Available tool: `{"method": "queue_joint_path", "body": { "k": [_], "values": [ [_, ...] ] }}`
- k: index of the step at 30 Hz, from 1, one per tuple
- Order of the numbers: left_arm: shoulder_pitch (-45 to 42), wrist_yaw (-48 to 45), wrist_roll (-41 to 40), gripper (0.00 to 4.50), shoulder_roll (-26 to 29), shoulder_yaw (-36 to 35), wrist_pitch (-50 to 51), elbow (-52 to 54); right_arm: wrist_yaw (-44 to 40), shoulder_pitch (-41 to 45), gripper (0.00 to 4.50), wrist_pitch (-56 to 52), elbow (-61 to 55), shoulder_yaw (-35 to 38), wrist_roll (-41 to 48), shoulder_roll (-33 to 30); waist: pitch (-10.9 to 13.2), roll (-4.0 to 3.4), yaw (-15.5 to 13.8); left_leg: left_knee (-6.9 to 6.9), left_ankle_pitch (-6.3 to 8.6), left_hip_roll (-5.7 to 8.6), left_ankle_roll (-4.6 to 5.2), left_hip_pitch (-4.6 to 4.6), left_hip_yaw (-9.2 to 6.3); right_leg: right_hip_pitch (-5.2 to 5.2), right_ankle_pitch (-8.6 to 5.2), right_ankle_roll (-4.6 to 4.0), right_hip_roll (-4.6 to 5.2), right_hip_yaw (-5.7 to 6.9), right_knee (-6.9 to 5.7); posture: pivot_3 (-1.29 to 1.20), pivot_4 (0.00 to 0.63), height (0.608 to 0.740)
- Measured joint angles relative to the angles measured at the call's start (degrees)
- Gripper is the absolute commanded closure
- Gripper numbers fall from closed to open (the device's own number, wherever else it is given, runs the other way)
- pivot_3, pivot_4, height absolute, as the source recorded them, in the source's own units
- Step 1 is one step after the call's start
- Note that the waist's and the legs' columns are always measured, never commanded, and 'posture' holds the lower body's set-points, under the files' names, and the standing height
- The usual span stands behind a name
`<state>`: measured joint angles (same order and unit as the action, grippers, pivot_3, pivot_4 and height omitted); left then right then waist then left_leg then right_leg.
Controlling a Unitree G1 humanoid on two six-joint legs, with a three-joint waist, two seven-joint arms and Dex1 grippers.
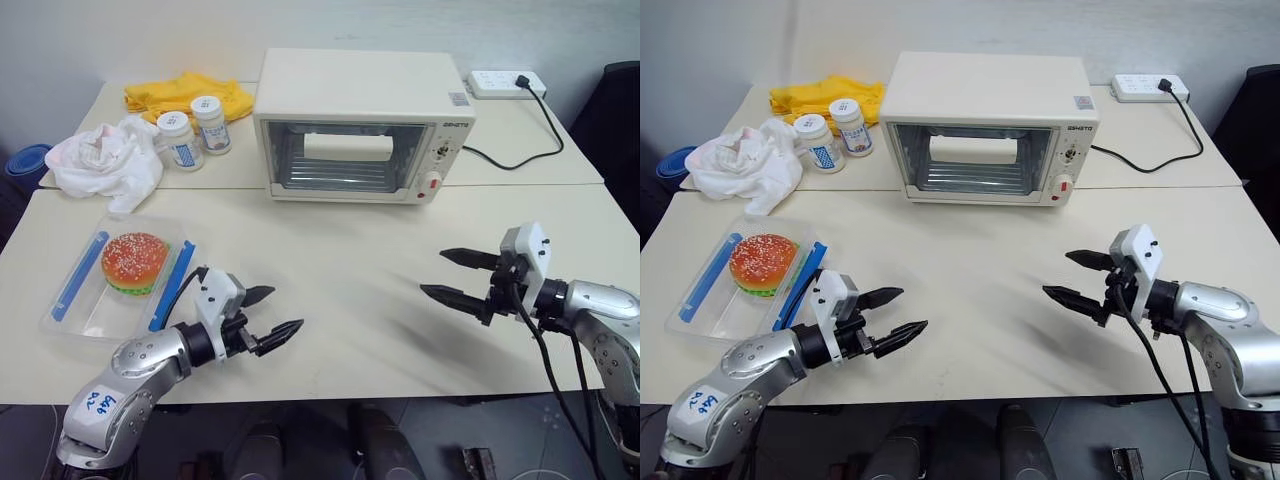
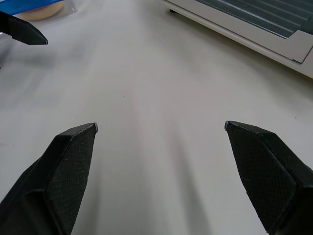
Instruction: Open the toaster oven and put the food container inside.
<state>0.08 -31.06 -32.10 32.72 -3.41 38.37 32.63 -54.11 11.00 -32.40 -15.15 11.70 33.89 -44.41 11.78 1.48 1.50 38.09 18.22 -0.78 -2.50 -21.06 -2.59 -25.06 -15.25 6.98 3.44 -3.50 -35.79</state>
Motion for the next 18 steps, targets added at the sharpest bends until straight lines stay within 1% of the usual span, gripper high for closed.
{"method": "queue_joint_path", "body": {
  "k": [4, 10, 12, 18],
  "values": [
    [-0.1, 0.6, 1.1, 0.0, 0.0, 0.0, 0.0, -0.1, 0.1, 0.2, 0.15, 0.1, 0.3, 0.0, 0.0, 0.1, 0.0, 0.0, 0.0, 0.0, 0.0, 0.0, 0.0, 0.0, 0.0, 0.0, 0.0, 0.0, 0.0, 0.0, 0.0, 0.0, 0.15, 0.74],
    [0.2, 2.6, 0.8, 0.0, -2.0, -0.3, 1.0, 0.1, 0.7, 2.3, 0.15, 0.8, 2.1, -0.1, -0.4, 1.0, 0.0, 0.0, 0.1, 0.0, 0.0, -0.02, 0.0, 0.01, 0.0, -0.01, 0.0, 0.0, -0.01, 0.0, -0.02, 0.0, 0.15, 0.74],
    [0.1, 3.4, 0.2, 0.0, -2.9, -1.1, 1.5, 0.3, 1.2, 3.3, 0.15, 0.1, 2.2, -0.2, 0.0, 2.1, 0.0, 0.0, 0.0, 0.0, 0.0, -0.02, 0.0, 0.01, -0.01, -0.01, 0.0, 0.0, -0.01, 0.0, -0.04, 0.0, 0.15, 0.74],
    [0.1, 4.5, -1.5, 0.0, -3.3, -4.2, 2.6, 0.3, 1.5, 3.4, 0.15, -1.6, 2.2, -0.3, 0.5, 2.2, 0.0, 0.0, 0.0, 0.0, 0.0, 0.01, 0.0, 0.0, -0.01, 0.0, 0.0, 0.0, 0.02, 0.0, -0.02, 0.0, 0.15, 0.74]
  ]
}}
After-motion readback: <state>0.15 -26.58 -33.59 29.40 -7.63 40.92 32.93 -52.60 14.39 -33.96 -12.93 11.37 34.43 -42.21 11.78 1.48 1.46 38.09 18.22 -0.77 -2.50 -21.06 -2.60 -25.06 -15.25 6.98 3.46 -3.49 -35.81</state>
